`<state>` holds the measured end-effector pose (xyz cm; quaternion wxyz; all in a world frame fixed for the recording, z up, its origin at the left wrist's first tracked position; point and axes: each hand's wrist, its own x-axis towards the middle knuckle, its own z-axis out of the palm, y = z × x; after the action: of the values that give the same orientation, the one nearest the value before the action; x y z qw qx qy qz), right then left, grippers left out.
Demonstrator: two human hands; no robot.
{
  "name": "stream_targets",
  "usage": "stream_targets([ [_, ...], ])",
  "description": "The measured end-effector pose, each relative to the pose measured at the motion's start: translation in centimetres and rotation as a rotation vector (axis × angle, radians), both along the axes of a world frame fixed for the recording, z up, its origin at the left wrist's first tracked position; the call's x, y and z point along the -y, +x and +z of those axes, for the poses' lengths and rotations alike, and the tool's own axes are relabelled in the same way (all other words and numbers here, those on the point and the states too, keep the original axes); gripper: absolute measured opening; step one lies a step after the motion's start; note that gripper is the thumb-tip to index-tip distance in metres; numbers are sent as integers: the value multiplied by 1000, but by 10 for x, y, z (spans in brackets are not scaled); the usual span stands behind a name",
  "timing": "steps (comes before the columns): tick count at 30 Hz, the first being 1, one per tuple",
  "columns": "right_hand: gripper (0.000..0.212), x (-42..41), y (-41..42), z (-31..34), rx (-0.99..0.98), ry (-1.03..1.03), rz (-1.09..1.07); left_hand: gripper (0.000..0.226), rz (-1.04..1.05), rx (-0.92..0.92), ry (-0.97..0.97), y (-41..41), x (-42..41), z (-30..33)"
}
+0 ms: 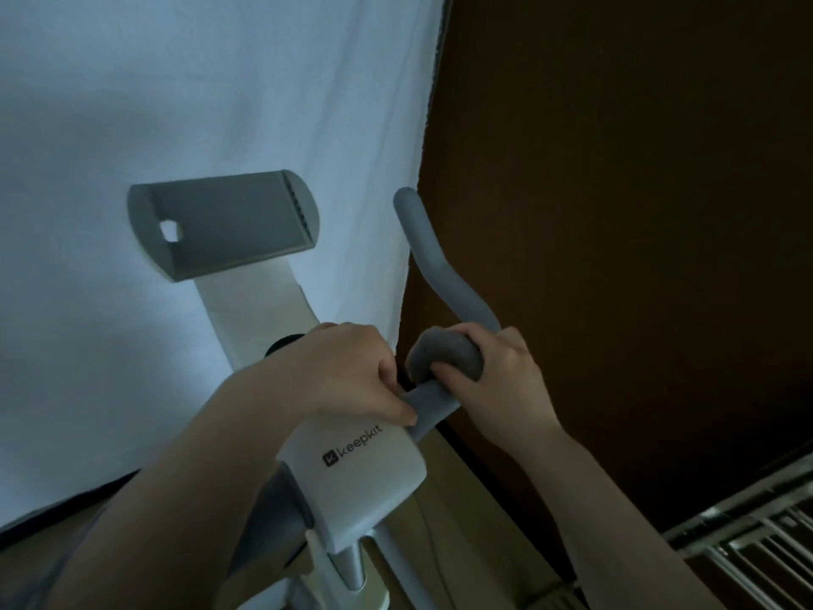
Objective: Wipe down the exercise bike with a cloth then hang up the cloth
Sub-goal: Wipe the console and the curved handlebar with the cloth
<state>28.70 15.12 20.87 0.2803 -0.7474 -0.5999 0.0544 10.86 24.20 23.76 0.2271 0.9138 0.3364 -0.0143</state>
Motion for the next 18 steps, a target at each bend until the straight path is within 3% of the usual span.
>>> stream_targets([
  [2, 35, 0, 2, 3, -27, -55, 100, 37, 1, 11, 28, 0, -1, -2],
  [6, 33, -9, 11, 12, 38, -84, 23, 40, 3, 29, 69, -1, -1, -6],
  [10, 35, -5, -8, 8, -57, -167, 221, 42, -24, 27, 81, -2, -2, -6],
  [15, 33, -11, 4, 11, 15, -91, -8, 43, -40, 7, 66, -1, -3, -5],
  [18, 34, -1, -14, 6, -40, -96, 134, 42, -42, 29, 80, -1, -2, -5],
])
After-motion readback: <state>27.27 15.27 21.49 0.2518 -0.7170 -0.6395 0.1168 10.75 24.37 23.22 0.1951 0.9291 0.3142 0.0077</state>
